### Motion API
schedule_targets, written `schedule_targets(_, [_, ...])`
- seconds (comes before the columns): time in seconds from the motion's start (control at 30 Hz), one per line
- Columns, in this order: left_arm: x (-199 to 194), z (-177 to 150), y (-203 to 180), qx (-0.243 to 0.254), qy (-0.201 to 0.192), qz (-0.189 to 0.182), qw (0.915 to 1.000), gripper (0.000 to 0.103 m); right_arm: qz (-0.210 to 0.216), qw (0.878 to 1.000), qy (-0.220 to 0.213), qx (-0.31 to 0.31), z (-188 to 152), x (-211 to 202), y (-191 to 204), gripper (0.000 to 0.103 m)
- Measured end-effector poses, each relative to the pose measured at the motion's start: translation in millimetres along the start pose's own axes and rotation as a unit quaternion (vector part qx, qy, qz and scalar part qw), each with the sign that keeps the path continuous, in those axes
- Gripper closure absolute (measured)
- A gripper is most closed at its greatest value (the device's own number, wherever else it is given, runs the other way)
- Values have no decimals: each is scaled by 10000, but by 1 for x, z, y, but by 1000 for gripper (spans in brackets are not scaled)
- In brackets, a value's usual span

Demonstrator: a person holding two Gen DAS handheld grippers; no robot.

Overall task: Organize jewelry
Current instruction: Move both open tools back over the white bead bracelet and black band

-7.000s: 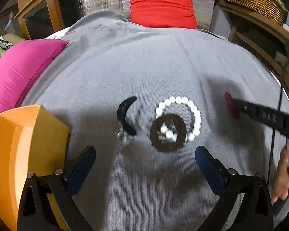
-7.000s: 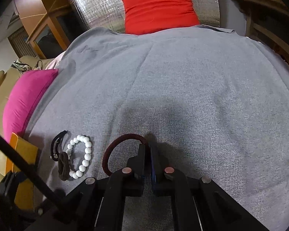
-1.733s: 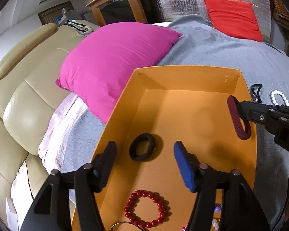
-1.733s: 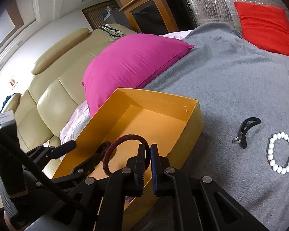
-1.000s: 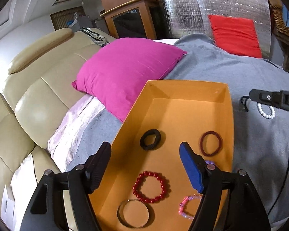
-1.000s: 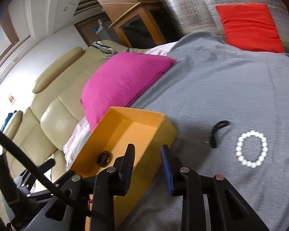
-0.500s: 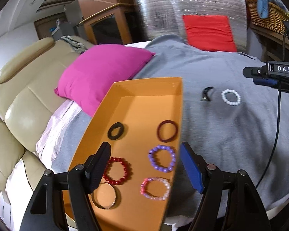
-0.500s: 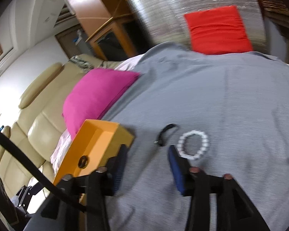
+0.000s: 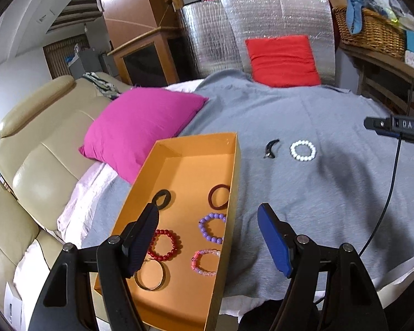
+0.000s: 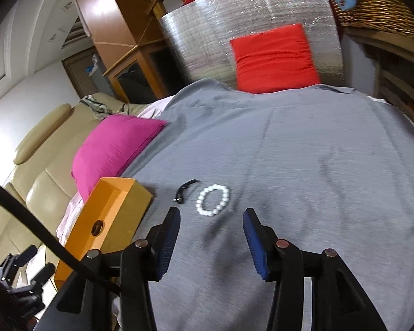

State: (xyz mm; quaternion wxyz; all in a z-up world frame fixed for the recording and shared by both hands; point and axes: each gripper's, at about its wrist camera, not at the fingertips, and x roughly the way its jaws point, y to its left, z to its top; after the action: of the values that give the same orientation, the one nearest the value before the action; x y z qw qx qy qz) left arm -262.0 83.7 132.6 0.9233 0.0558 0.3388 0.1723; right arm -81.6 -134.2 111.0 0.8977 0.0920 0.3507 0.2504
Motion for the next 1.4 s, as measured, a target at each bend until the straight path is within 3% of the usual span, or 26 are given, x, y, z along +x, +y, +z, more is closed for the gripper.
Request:
schedule_targets(0.33, [-40,11,3,-15,-354,-49,9994,28,-86,9992,-156,368,-17,-32,-19,52])
schedule_targets(1.03, [-101,21,29,-128,-1032,23,9946,27,174,9996,-72,189,-55,-42,23,52])
schedule_targets(1.4, [-114,18,34,-159,-1205,67,9926,23,206,9938,-1011,412,-50,-78,19,50])
